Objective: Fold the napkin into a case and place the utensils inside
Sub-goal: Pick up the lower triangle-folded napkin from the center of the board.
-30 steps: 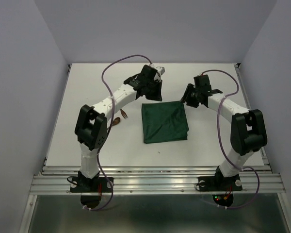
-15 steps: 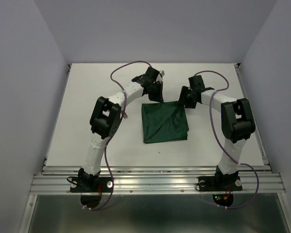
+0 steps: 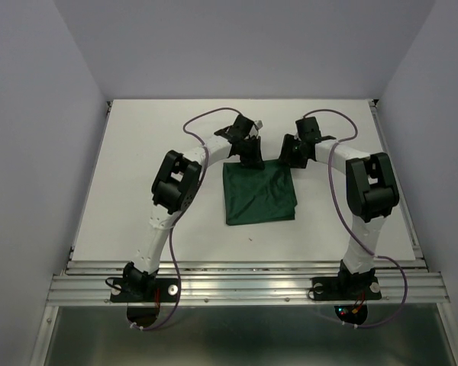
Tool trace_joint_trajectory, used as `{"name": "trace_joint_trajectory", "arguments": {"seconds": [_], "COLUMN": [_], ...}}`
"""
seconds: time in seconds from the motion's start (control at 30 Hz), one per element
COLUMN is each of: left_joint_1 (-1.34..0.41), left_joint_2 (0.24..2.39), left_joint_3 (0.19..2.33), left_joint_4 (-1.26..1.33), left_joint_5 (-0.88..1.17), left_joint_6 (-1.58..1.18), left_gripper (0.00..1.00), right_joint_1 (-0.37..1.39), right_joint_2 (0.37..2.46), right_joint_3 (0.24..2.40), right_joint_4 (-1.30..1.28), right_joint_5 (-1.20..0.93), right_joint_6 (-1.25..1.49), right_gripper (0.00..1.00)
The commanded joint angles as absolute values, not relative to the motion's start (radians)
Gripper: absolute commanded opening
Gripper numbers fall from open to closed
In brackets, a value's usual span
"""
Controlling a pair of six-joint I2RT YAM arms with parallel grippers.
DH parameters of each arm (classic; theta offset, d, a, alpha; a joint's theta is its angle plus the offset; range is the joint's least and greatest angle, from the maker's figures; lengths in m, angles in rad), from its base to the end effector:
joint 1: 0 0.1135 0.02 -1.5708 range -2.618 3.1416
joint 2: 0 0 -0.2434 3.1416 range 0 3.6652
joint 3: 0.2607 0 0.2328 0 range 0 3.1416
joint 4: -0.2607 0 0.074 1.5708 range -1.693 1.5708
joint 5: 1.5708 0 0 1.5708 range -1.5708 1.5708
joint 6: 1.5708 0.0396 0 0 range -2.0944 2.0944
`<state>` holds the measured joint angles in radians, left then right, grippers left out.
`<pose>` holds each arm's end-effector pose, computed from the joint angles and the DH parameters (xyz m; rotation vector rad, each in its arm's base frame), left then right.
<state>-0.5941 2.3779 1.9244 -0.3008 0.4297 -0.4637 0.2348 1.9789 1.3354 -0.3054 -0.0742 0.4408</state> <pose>0.4088 -0.2960 0.1619 0.3919 2.4388 -1.0000 0.3870 0.0956 0.1577 0.2324 2.5447 0.3616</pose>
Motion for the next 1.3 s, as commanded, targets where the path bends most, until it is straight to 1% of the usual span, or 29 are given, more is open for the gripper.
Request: {"name": "trace_joint_trajectory", "arguments": {"seconds": [0.0,0.1,0.2,0.23,0.33,0.37,0.43,0.47,0.53,0.57,0.63,1.27], "left_joint_1": [-0.600,-0.600,-0.600,-0.600,-0.600,-0.600,-0.600,-0.600,-0.600,-0.600,-0.600,-0.598], "left_joint_2": [2.373,2.365,2.362,2.364,2.370,2.372,2.373,2.375,2.379,2.381,2.387,2.402], "left_joint_3": [1.963,1.948,1.944,1.945,1.945,1.944,1.944,1.944,1.944,1.942,1.939,1.864], "left_joint_4": [-0.250,-0.221,-0.206,-0.203,-0.199,-0.199,-0.199,-0.199,-0.201,-0.201,-0.198,-0.169], "left_joint_5": [0.446,0.449,0.456,0.457,0.463,0.463,0.465,0.465,0.463,0.463,0.463,0.472], "left_joint_6": [-0.486,-0.499,-0.508,-0.511,-0.514,-0.514,-0.514,-0.514,-0.514,-0.514,-0.515,-0.514], "left_gripper": [0.00,0.00,0.00,0.00,0.00,0.00,0.00,0.00,0.00,0.00,0.00,0.00], "right_joint_1": [0.233,0.233,0.233,0.233,0.233,0.233,0.233,0.233,0.233,0.233,0.242,0.270], "right_joint_2": [2.016,2.023,2.029,2.031,2.029,2.023,2.017,2.013,1.999,1.994,1.980,1.893], "right_joint_3": [1.385,1.390,1.390,1.388,1.387,1.384,1.379,1.378,1.373,1.371,1.367,1.335], "right_joint_4": [-0.301,-0.302,-0.293,-0.290,-0.285,-0.281,-0.279,-0.276,-0.273,-0.272,-0.270,-0.258], "right_joint_5": [-0.057,-0.069,-0.074,-0.075,-0.072,-0.069,-0.066,-0.066,-0.074,-0.084,-0.092,-0.118], "right_joint_6": [0.411,0.410,0.414,0.416,0.425,0.428,0.433,0.434,0.439,0.439,0.443,0.488], "right_gripper": [0.59,0.59,0.55,0.47,0.33,0.25,0.18,0.12,0.06,0.05,0.03,0.02]}}
